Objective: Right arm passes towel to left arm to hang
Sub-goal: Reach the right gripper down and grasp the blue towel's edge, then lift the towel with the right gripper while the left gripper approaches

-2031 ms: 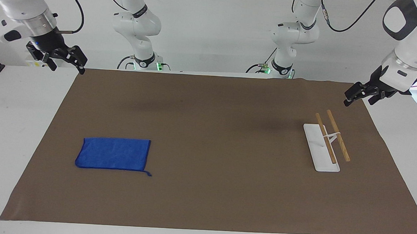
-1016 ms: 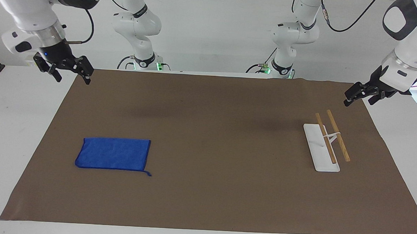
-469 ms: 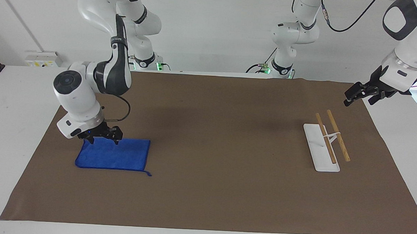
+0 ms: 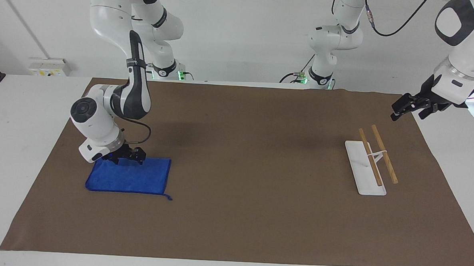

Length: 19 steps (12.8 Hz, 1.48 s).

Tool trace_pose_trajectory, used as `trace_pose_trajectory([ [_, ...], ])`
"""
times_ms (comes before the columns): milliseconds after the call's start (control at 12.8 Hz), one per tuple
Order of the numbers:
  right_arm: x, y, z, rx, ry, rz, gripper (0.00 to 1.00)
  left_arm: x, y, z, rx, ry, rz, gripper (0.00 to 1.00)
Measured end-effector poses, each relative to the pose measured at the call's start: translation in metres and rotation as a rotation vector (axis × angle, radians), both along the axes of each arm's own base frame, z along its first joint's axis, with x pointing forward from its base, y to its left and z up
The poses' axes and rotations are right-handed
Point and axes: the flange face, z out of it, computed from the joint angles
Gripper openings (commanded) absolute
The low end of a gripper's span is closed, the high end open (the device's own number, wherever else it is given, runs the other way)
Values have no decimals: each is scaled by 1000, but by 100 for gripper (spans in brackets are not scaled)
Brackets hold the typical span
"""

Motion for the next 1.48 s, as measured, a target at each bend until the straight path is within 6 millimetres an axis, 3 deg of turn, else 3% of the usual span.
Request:
trace_pose_trajectory([
  [547, -3, 17, -15, -12, -27, 39, 89, 0, 0, 0, 0, 0, 0, 100],
  [781, -7, 15, -24, -53, -29, 76, 85, 0, 0, 0, 0, 0, 0, 100],
  [1016, -9, 15, -25, -58, -27, 81, 74, 0, 0, 0, 0, 0, 0, 100],
  [1172, -9, 14, -24, -58, -27, 77, 51, 0, 0, 0, 0, 0, 0, 100],
  [1328, -10, 14, -21, -58, -32, 77, 14, 0, 0, 0, 0, 0, 0, 100],
  [1406, -10, 14, -19, -58, -34, 77, 4, 0, 0, 0, 0, 0, 0, 100],
  [1484, -10, 15, -17, -57, -34, 76, 0, 0, 0, 0, 0, 0, 0, 100],
])
